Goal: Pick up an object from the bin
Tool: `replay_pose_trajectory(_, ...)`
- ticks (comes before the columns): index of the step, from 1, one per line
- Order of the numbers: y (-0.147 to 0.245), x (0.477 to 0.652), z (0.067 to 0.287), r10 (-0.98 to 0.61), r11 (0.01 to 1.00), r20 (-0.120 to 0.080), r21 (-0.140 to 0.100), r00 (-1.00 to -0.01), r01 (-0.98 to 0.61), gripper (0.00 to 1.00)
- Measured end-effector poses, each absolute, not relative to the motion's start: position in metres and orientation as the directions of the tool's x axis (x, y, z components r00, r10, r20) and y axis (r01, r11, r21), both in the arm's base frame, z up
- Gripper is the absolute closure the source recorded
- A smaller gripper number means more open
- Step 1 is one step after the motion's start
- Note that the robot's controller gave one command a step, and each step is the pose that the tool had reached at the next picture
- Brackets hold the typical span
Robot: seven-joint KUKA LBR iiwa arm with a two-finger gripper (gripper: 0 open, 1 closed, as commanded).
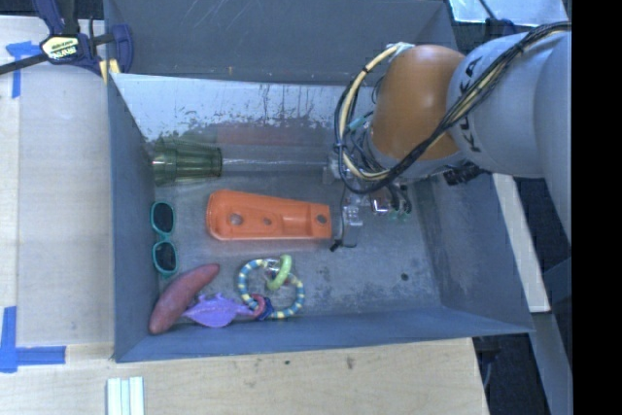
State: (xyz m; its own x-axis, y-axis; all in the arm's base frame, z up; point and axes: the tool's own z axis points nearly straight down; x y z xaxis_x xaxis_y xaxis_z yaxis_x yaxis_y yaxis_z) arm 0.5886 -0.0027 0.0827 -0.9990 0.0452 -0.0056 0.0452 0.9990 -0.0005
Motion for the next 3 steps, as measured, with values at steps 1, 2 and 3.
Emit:
replay_pose_trajectory(1, 0.006, 0.59, 0.121, -0.016, 1.0, 0.001, 0.001, -1.0, -0.016, 0.0)
replay_pose_trajectory(2, 0.038, 0.559, 0.146, -0.046, 0.999, -0.016, -0.002, -0.999, -0.046, 0.0)
replay_pose_trajectory(3, 0.061, 0.568, 0.07, -0.131, 0.991, -0.003, 0.001, -0.991, -0.131, 1.0)
